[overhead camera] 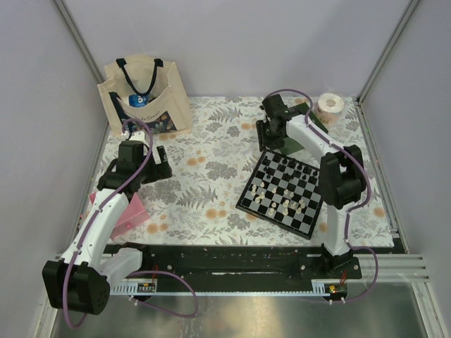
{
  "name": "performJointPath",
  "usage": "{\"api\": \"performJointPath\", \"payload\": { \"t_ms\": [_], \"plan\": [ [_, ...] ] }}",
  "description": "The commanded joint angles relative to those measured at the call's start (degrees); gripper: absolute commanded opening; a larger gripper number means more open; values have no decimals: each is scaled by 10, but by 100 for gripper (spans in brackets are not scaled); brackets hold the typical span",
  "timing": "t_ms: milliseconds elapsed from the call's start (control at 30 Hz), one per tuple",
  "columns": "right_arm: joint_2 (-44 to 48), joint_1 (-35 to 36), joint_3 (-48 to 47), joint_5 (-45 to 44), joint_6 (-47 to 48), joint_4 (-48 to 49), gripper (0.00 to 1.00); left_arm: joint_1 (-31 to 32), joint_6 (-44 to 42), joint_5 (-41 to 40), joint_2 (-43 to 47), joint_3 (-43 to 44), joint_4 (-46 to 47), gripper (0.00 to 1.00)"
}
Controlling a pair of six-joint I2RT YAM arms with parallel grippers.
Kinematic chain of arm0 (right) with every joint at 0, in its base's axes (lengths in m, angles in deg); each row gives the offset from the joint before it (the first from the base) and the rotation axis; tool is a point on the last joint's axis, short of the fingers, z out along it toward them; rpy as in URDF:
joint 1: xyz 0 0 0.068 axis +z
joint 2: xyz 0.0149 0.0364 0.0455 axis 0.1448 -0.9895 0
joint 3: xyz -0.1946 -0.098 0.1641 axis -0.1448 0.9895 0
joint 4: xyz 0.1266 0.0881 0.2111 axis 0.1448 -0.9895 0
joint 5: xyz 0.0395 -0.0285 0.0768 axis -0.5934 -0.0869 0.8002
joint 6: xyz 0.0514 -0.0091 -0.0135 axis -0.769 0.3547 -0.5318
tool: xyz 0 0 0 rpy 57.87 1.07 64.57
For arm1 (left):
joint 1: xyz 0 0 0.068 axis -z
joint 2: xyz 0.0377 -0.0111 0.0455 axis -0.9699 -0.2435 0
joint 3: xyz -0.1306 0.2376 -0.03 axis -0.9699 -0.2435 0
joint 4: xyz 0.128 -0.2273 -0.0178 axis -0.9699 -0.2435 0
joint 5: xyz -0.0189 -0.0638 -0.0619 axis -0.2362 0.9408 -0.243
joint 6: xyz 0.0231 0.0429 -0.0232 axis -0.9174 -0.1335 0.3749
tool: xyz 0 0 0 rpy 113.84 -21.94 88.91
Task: Set up the chess pieces on the board
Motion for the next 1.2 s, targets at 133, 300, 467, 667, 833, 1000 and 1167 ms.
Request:
{"api": "performJointPath", "payload": {
  "t_ms": [133,300,467,667,833,1000,1167],
  "plan": [
    [-41,10,-48,-4,23,-34,51,-2,-5,2,10,22,14,99],
    [-55,10,-53,-2,22,-36,50,-2,-5,1,9,21,14,99],
    [-70,10,-65,-3,20,-47,48,-2,-5,0,6,22,15,99],
    [-75,10,-62,-4,19,-48,47,-2,-5,4,3,24,14,99],
    [-78,9,-63,-5,17,-46,43,-2,-5,3,3,23,14,99],
    [-80,11,-65,-4,16,-46,43,-3,-5,2,4,24,14,99],
    [-88,10,-66,-4,16,-49,42,-2,-5,4,3,23,14,99]
  ]
}}
